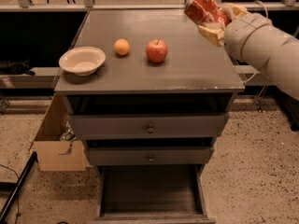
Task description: Pick coke can from bottom drawer and place on counter
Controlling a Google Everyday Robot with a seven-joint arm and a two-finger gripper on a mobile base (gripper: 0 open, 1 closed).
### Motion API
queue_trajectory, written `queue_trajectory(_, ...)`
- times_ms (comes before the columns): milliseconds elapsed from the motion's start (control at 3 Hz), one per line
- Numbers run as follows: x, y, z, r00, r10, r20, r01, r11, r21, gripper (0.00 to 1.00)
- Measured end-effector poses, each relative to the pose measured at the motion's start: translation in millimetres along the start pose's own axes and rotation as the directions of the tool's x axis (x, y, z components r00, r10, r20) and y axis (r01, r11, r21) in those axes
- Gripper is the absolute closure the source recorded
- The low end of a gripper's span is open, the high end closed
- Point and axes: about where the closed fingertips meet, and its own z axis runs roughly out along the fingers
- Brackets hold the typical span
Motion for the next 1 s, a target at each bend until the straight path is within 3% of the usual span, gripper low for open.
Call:
queue_trajectory(333,-15.4,33.5,2.7,0.982,0.188,0.012,-0.187,0.9811,-0.050,1.00)
queue_trajectory(1000,-9.7,33.4,9.5,0.988,0.156,-0.002,-0.156,0.9866,-0.048,1.00)
